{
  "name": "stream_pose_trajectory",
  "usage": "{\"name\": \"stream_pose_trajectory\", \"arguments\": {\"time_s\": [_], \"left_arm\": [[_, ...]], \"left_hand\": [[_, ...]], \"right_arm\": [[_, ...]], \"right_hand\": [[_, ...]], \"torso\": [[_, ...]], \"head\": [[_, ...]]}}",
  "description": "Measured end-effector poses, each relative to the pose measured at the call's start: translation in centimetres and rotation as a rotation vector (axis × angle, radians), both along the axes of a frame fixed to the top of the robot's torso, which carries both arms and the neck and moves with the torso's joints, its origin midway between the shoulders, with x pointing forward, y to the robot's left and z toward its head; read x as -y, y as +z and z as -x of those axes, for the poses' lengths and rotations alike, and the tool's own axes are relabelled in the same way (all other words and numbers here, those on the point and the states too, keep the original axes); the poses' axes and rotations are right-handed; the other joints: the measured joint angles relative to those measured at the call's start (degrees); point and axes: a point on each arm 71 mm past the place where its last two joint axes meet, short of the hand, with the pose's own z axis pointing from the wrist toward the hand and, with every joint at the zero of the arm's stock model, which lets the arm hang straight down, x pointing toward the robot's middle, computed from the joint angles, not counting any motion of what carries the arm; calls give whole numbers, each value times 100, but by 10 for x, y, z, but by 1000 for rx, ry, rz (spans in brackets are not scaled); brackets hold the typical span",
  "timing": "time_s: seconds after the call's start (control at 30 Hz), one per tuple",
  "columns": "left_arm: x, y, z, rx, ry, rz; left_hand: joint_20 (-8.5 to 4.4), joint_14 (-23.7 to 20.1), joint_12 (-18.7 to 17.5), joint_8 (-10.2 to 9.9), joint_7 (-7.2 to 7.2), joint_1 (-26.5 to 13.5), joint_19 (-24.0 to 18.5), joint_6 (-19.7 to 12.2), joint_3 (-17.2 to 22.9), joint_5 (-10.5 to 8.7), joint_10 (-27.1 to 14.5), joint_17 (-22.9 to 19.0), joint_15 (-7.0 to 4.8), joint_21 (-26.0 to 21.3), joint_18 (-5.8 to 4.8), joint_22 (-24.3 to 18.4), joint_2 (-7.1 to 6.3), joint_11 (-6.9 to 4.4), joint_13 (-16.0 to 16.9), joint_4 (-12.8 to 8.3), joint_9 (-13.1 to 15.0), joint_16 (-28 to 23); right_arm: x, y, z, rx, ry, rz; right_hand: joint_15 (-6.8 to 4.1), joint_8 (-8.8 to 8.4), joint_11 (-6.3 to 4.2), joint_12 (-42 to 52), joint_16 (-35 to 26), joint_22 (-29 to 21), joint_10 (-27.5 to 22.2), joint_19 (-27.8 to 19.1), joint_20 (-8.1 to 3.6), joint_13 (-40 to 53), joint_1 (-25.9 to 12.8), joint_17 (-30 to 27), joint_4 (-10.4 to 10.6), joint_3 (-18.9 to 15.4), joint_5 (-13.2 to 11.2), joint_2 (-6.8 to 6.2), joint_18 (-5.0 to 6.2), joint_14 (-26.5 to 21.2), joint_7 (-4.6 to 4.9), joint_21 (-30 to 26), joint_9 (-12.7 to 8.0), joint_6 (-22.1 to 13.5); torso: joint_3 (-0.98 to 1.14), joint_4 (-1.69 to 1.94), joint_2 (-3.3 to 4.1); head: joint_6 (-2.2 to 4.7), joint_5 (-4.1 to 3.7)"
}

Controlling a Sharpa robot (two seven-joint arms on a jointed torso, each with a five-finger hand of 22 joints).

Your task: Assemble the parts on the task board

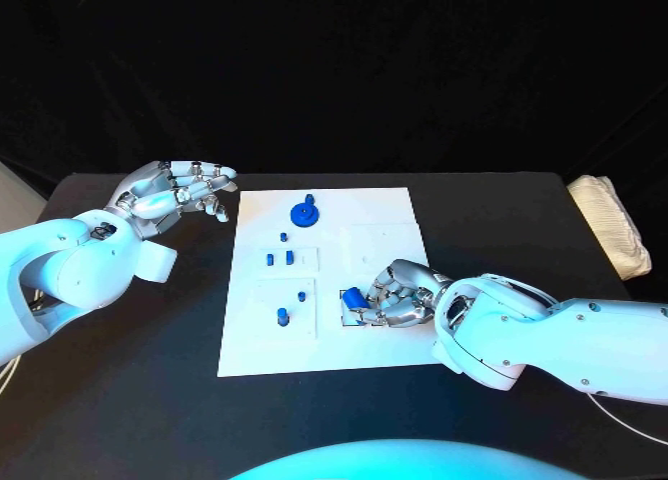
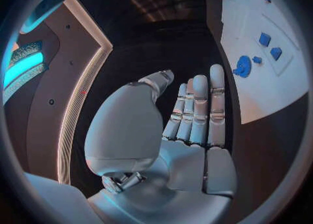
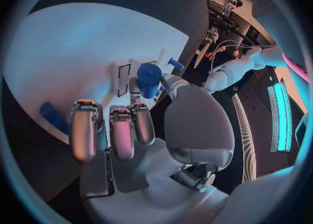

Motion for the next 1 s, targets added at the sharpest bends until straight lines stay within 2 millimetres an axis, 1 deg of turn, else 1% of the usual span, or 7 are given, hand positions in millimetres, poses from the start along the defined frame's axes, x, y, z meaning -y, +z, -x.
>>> {"name": "stream_pose_trajectory", "arguments": {"time_s": [0.17, 0.57, 0.7, 0.77, 0.8, 0.83, 1.0], "left_arm": [[0, 0, 0, -1, 0, 0], [0, 0, 0, -3, 0, -1], [-1, 0, 0, -3, 0, -2], [-1, 0, 0, -4, 0, -2], [-1, 0, 0, -4, -1, -2], [-1, 0, 0, -4, -1, -2], [-1, 0, 0, -5, 0, -2]], "left_hand": [[0, 0, 0, 0, 0, 0, 0, 0, 0, 0, 0, 0, 0, 0, 0, 0, 0, 0, 0, 0, 0, 0], [0, 0, 0, 0, 0, 0, 0, 0, 0, 0, 0, -1, 0, 1, 0, 1, 0, 0, 1, 0, 0, 0], [0, 0, 0, 0, 0, 0, 0, 0, 0, 0, 0, -1, 0, 1, 0, 1, 0, 0, 1, 0, 0, 0], [0, 0, 0, 0, 0, 0, 0, 0, 0, 0, 0, -2, 0, 1, 0, 1, 0, 0, 1, 0, 0, 0], [0, 0, 0, 0, 0, 0, 0, 0, 0, 0, 0, -2, 0, 1, 0, 1, 0, 0, 1, 0, 0, 0], [0, 0, 0, 0, 0, 0, 0, 0, 0, 0, 0, -2, 0, 1, 0, 1, 0, 0, 1, 0, 0, 0], [0, 0, 0, 0, 0, 0, 0, 0, 0, 0, 0, -2, 0, 1, 0, 1, 0, 0, 1, 0, 0, 0]], "right_arm": [[-1, -1, -2, 0, -2, 2], [-2, -1, -6, 21, -6, 10], [-2, -2, -6, 28, -5, 16], [-2, -2, -6, 30, -4, 18], [-2, -2, -6, 31, -3, 19], [-3, -2, -6, 32, -1, 20], [-4, -1, -5, 33, 11, 24]], "right_hand": [[0, 42, -21, 3, 0, 4, 21, 0, 0, 0, -38, 0, -16, 29, -10, -38, 0, 0, -10, 21, 160, 11], [1, 60, -20, 32, 23, 4, 23, -10, -13, 0, -187, -1, -5, 39, -28, -25, 0, 1, -60, 21, 165, 102], [1, 111, -20, 32, 23, 3, 24, 0, -40, 0, -402, -1, -8, 13, -520, -5, 0, 1, -134, 21, 167, 179], [1, 156, -39, -5, 23, 3, 43, 0, -40, 0, -599, -1, -4, -240, -658, 21, 0, 1, -243, 21, 206, 261], [1, 185, -41, -6, 23, 3, 45, 0, -40, 0, -671, -1, -7, -400, -457, -34, 0, 1, -285, 21, 224, 274], [0, 196, -41, -35, 23, 3, 45, 0, -40, 0, -763, -2, -4, -516, -429, -22, 0, 1, -303, 15, 225, 282], [0, 265, -44, -71, 23, 2, 40, 0, -40, 0, -887, -2, 8, -1547, -832, 179, 0, 0, -290, 0, 225, 225]], "torso": [[-1, -2, 0], [0, 3, 3], [-1, 3, 3], [-1, 2, 3], [-1, 1, 3], [-1, 1, 3], [0, -4, 1]], "head": [[2, 6], [-15, -4], [-20, -1], [-22, 2], [-23, 2], [-25, 8], [-28, 12]]}}
